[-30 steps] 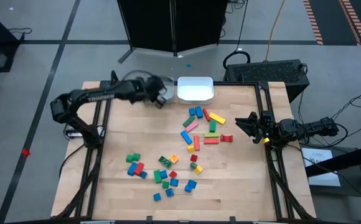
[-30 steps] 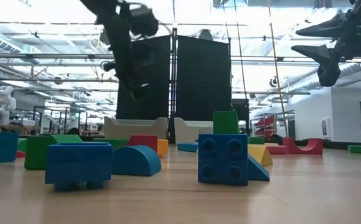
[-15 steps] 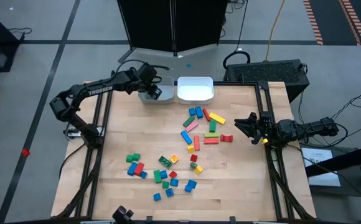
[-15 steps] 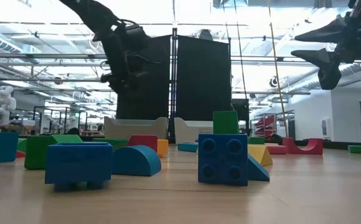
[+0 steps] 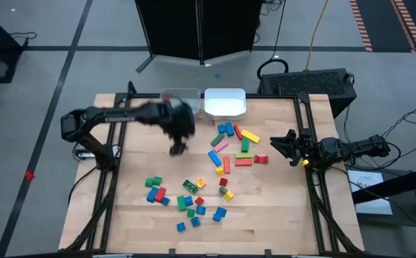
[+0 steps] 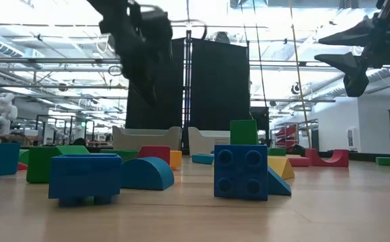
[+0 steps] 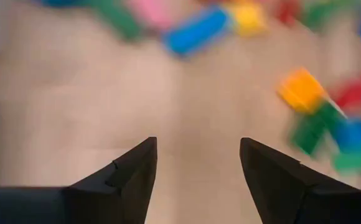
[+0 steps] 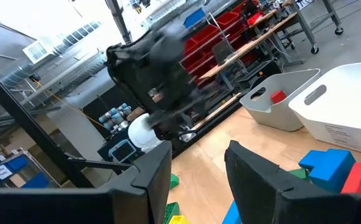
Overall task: Sort blocks by size
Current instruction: Put the 8-stud green rectangular game piece into the gray bin
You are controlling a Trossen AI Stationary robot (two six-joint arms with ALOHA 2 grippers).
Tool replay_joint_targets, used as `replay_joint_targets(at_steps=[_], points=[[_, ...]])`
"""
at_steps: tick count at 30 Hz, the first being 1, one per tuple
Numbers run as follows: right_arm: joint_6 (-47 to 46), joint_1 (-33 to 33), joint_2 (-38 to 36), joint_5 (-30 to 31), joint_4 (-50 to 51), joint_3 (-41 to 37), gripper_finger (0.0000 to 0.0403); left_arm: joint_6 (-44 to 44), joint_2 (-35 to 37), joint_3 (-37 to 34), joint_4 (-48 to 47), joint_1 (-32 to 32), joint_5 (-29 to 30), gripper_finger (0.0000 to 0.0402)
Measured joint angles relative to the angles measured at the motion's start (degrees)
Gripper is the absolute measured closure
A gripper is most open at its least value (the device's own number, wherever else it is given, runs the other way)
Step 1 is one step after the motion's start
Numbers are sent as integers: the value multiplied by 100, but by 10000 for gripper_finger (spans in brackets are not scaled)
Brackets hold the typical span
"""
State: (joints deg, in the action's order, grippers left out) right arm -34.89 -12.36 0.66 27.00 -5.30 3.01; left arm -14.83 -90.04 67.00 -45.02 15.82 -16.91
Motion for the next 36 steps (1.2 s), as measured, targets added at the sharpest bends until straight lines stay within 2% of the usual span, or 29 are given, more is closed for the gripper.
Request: replay_joint_targets(at_steps=[6,11,16,29,36], points=[[1,0,1,0,0,0,259,-209,2,0,-13,-1471,181,176],[0,0,0,-1,0,0,259,-206,2,0,237,-2101,492,176],[-39,0,1,-2,0,0,259,-204,2,-10,310,-2371,483,176],[-216,0,0,-7,-2,0,259,-46,6,-860,1335,-2547,500,173],[-212,0,1,-7,0,0,259,-44,6,-1109,2078,-2628,766,160]])
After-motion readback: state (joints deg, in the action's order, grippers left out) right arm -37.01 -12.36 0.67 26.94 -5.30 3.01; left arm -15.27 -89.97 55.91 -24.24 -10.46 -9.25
